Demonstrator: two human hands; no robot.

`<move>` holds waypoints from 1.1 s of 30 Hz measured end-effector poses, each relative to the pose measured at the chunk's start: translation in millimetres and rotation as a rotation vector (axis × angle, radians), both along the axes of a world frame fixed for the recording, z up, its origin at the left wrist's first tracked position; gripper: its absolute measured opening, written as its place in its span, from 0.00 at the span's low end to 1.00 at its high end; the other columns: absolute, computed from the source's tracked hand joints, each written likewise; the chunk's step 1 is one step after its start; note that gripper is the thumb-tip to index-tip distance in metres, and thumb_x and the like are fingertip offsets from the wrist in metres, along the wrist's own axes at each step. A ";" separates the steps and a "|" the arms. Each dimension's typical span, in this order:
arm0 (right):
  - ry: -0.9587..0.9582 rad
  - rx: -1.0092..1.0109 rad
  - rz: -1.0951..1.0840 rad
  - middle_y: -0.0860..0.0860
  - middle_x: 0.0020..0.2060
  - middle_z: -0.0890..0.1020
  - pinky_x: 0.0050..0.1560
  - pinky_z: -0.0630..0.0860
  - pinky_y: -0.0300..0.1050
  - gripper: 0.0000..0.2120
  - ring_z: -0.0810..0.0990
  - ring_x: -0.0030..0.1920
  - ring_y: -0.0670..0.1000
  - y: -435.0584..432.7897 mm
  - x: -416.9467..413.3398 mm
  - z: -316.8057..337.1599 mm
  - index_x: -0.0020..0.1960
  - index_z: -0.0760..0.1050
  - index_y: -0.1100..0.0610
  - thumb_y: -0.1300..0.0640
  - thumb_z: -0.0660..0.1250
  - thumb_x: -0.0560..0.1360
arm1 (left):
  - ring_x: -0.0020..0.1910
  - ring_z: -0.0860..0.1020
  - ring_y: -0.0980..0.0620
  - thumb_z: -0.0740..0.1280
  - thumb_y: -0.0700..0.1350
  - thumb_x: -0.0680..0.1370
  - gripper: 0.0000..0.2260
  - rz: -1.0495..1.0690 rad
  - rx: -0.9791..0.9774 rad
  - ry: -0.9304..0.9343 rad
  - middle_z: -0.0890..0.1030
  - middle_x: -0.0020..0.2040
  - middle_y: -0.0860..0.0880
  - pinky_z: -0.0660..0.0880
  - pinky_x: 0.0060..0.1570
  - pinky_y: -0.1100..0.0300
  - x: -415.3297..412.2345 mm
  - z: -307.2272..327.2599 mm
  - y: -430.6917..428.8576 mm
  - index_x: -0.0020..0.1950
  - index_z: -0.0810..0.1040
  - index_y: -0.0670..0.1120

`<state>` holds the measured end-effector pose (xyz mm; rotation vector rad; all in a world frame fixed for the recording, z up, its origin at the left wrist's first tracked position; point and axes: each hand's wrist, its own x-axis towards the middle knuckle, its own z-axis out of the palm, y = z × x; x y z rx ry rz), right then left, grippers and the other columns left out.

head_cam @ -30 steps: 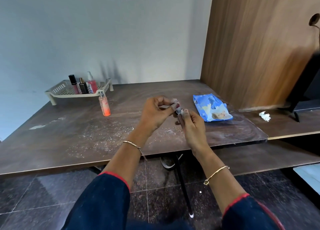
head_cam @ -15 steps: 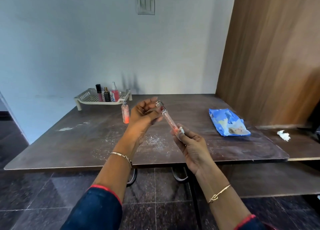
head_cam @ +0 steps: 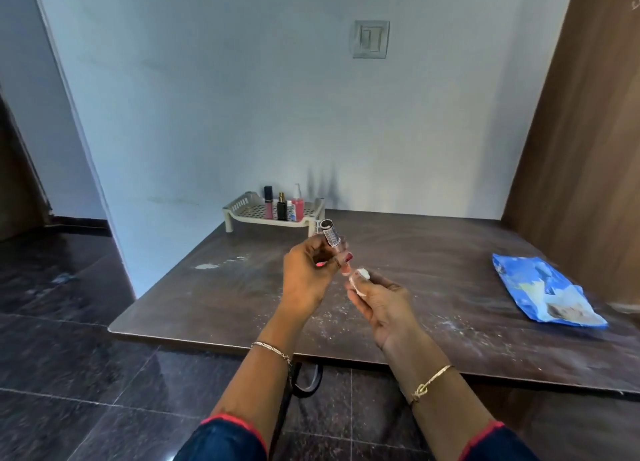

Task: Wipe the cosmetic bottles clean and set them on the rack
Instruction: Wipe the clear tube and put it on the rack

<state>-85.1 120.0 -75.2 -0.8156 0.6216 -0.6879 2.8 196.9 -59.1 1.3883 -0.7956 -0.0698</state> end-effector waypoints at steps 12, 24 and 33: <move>0.073 -0.246 -0.163 0.55 0.48 0.80 0.41 0.79 0.37 0.06 0.80 0.43 0.47 -59.9 86.4 26.0 0.46 0.75 0.57 0.66 0.70 0.73 | 0.41 0.78 0.53 0.74 0.41 0.71 0.14 0.468 0.180 -0.073 0.80 0.45 0.49 0.70 0.40 0.67 160.8 44.2 8.1 0.53 0.73 0.43; 0.137 -0.434 -0.155 0.55 0.46 0.81 0.46 0.78 0.40 0.03 0.80 0.46 0.50 -144.3 173.6 -2.3 0.45 0.78 0.57 0.64 0.70 0.73 | 0.42 0.76 0.53 0.71 0.43 0.74 0.09 0.585 0.319 -0.099 0.80 0.48 0.48 0.66 0.37 0.67 298.8 12.8 -58.4 0.53 0.77 0.42; 0.152 -0.455 -0.128 0.56 0.48 0.81 0.43 0.78 0.39 0.08 0.81 0.49 0.51 -159.7 198.6 -21.8 0.51 0.78 0.61 0.64 0.71 0.73 | 0.55 0.78 0.43 0.69 0.41 0.74 0.10 0.617 0.499 -0.142 0.82 0.54 0.42 0.65 0.46 0.62 328.0 -5.9 -79.1 0.55 0.78 0.40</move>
